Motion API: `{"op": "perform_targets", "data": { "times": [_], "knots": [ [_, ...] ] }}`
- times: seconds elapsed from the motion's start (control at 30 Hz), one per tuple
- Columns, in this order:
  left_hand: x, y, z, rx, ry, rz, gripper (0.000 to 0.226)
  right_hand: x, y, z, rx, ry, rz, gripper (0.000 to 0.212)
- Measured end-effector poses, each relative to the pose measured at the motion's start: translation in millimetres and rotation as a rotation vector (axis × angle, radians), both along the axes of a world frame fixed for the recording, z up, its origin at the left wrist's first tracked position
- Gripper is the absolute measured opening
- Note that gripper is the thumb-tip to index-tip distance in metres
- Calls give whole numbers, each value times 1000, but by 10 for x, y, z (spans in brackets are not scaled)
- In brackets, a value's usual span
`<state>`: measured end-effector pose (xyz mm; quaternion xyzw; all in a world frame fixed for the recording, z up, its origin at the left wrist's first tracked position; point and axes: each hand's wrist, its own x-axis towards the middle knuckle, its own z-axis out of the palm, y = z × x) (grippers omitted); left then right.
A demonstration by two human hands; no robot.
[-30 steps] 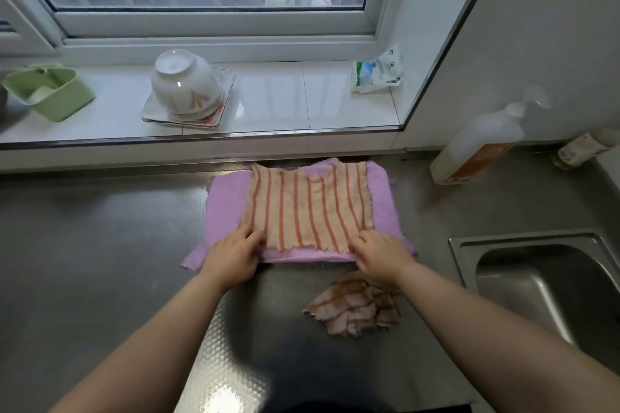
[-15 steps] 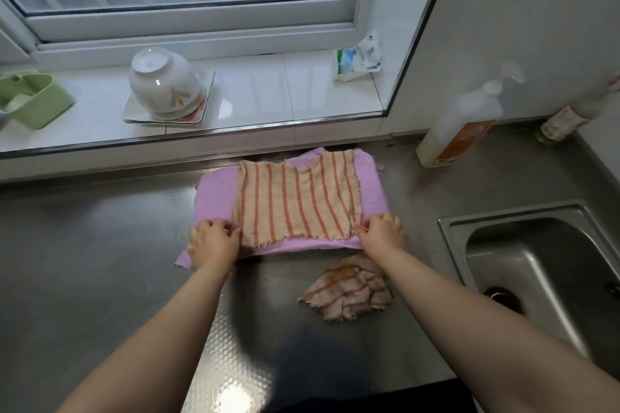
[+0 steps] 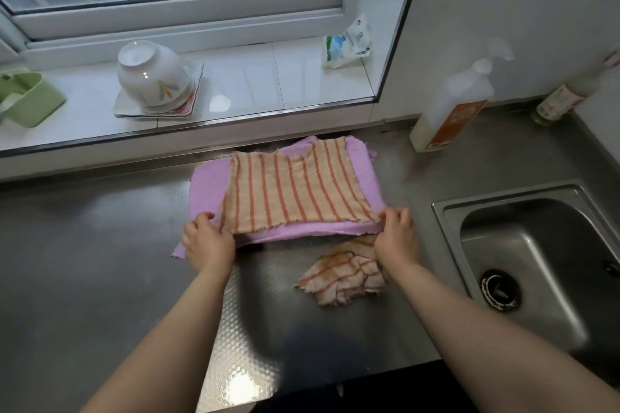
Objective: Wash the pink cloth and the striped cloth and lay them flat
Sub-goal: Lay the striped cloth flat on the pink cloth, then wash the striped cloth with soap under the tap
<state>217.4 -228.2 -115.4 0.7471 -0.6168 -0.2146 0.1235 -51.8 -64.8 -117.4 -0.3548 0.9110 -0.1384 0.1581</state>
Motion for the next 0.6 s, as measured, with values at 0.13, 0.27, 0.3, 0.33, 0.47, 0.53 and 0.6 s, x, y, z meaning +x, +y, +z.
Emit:
{"op": "perform_targets", "data": {
  "times": [0.13, 0.27, 0.3, 0.33, 0.47, 0.53, 0.6],
  "knots": [
    [-378, 341, -33, -245, 87, -350, 21, 100, 270, -147, 57, -34, 391, 34],
    [-770, 652, -23, -176, 162, -666, 10, 196, 402, -292, 381, -98, 564, 42],
    [-851, 710, -16, -145, 160, -713, 9, 195, 414, -299, 343, -112, 521, 36],
    [-924, 757, -20, -109, 151, -745, 7, 180, 433, -299, 291, -141, 465, 32],
    [-1247, 946, 36, 295, 28, -750, 26, 46, 557, -134, -78, -409, 203, 10],
    [-1404, 1091, 118, 578, 28, -680, 50, -32, 652, 7, -221, -561, 64, 5],
    [-1548, 1239, 216, 926, 337, -461, 66, -146, 779, 121, -339, -655, -58, 11]
  ]
}}
